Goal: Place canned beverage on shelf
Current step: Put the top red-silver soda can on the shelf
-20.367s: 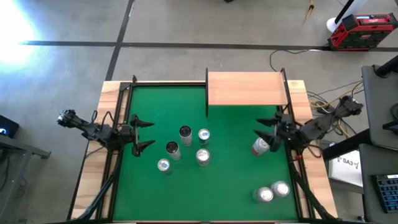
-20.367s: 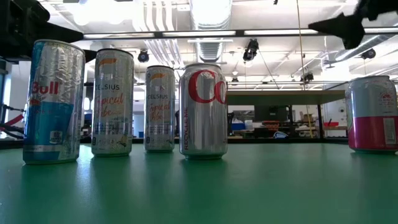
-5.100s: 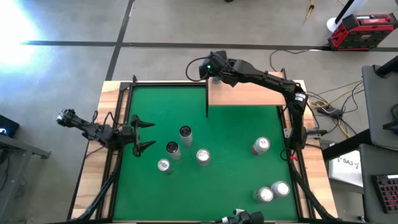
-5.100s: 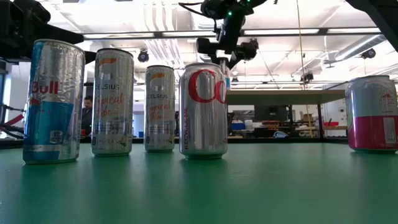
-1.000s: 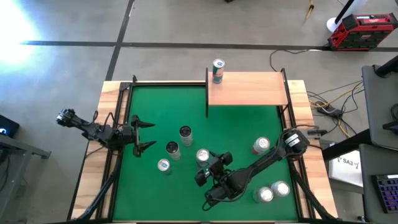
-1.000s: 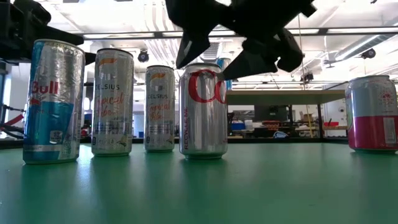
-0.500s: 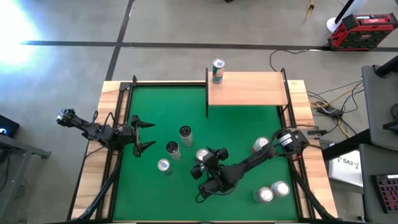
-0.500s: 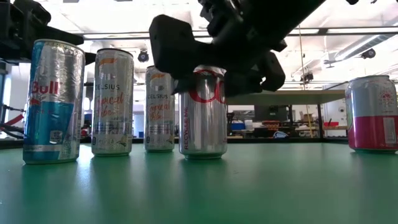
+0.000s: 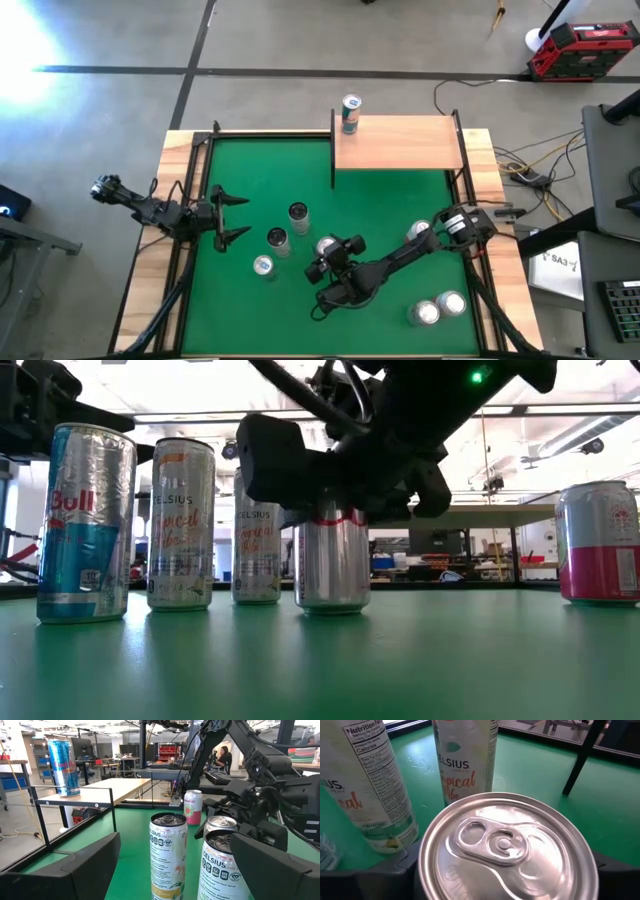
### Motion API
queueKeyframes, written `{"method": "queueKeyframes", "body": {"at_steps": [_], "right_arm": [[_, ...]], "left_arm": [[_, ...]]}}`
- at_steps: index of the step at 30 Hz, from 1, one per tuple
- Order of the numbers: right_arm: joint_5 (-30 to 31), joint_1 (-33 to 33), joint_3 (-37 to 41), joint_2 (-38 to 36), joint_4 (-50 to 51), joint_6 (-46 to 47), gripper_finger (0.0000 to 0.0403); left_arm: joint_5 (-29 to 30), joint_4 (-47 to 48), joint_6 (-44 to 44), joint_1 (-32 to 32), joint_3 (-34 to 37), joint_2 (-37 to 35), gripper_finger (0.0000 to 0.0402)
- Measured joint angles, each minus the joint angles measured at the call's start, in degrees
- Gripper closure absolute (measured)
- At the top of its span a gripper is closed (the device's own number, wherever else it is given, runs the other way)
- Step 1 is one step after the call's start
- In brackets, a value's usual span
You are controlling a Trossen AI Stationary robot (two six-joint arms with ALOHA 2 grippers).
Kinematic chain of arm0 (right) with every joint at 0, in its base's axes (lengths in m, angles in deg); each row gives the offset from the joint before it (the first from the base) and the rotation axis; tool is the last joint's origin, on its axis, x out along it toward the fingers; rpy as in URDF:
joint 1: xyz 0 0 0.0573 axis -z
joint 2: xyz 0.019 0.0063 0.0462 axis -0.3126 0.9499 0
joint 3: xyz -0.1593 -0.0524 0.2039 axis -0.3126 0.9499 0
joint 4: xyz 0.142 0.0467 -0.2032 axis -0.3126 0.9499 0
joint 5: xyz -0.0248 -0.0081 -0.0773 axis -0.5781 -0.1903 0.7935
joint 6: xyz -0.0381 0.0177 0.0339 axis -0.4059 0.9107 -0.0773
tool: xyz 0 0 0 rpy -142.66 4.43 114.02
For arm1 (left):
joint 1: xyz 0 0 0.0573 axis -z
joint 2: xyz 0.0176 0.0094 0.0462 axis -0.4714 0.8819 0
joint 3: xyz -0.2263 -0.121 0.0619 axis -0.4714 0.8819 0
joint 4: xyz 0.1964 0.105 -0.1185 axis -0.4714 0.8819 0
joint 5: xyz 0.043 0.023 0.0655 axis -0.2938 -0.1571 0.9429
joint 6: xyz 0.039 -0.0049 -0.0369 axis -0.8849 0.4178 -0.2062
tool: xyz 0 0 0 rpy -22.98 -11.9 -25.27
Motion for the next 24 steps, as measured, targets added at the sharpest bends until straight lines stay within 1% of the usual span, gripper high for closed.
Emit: {"method": "queueKeyframes", "body": {"at_steps": [4,7,9,12,15,19,20,22,24], "right_arm": [[0.2,-0.1,-0.5,-1.4,1.5,-0.2,0.012],[1.5,-0.6,-3.0,-2.9,6.6,-0.1,0.012],[2.4,-0.9,-5.4,-4.1,12.2,1.1,0.012],[2.2,-1.0,-9.6,-5.7,23.8,7.3,0.012],[0.4,-1.0,-14.1,-6.4,38.4,19.2,0.012],[0.2,-1.0,-19.5,-6.7,56.1,34.8,0.012],[0.2,-1.0,-19.9,-6.9,57.0,36.6,0.012],[0.1,-0.5,-18.8,-9.4,55.5,36.5,0.0117],[-0.7,0.4,-17.6,-11.2,56.7,35.1,0.0108]], "left_arm": [[0.0,0.0,0.0,0.0,0.0,0.0,0.0041],[0.0,0.0,0.0,0.0,0.0,0.0,0.0041],[0.0,0.0,0.0,0.0,0.0,0.0,0.0041],[0.0,0.1,0.0,0.0,0.0,0.0,0.0041],[0.0,0.1,0.0,0.0,0.0,0.0,0.0041],[0.0,0.0,0.0,0.0,0.0,0.0,0.0041],[0.0,0.0,0.0,0.0,0.0,0.0,0.0041],[0.0,0.0,0.0,0.0,0.0,0.0,0.0041],[0.0,0.0,0.0,0.0,0.0,0.1,0.0041]]}}
